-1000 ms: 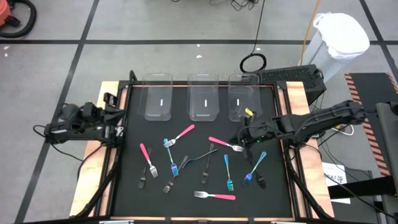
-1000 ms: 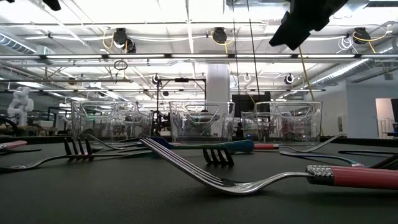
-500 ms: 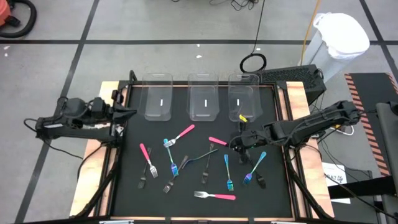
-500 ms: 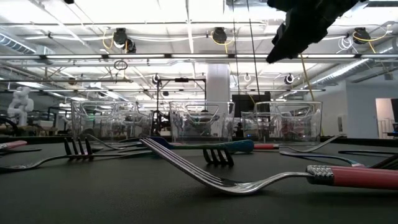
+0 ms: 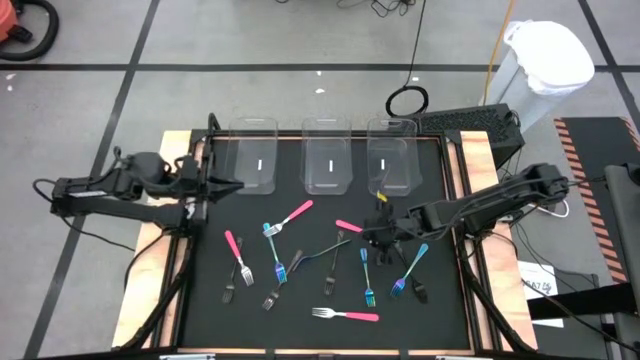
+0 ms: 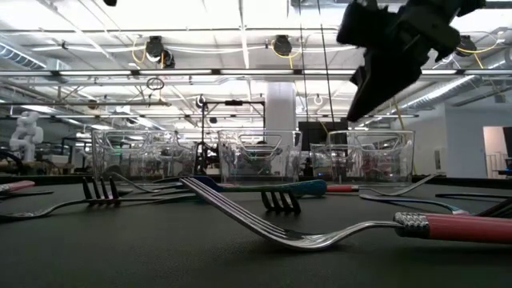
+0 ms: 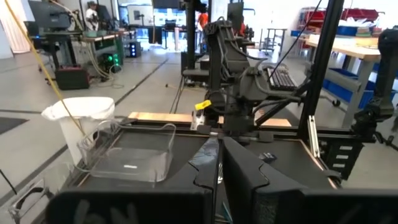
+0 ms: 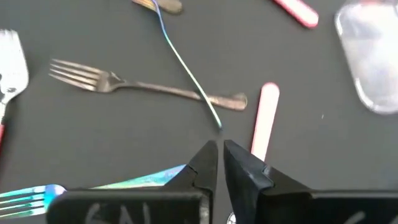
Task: Sort silverware by color (type)
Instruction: Put the pink fork into the right transparent bin
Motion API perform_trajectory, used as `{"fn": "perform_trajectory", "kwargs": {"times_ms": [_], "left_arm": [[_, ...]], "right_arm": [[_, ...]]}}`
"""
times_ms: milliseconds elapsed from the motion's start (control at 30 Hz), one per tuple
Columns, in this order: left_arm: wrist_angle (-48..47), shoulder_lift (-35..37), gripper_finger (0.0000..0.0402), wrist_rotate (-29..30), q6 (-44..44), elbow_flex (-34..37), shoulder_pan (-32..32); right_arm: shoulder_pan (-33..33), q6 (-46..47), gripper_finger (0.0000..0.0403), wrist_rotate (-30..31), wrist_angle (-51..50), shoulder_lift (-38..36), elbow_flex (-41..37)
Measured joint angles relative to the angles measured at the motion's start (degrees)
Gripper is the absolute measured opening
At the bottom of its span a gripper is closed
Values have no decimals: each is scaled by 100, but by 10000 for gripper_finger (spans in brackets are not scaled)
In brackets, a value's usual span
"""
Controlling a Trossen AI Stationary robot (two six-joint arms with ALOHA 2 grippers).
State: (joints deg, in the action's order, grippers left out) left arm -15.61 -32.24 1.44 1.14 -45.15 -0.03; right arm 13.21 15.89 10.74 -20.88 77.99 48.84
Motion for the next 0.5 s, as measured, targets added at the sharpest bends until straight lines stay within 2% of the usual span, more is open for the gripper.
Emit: {"fn": "perform_trajectory", "kwargs": {"times_ms": [233,400,500], "left_arm": [[-42,-196,25,14,347,261,-2],[754,-402,25,79,599,729,-10],[1176,-506,25,191,583,986,-26]], "right_arm": [[1,287,112,54,-404,321,0],[17,205,165,194,-420,477,0],[40,204,190,510,-424,572,0]]}}
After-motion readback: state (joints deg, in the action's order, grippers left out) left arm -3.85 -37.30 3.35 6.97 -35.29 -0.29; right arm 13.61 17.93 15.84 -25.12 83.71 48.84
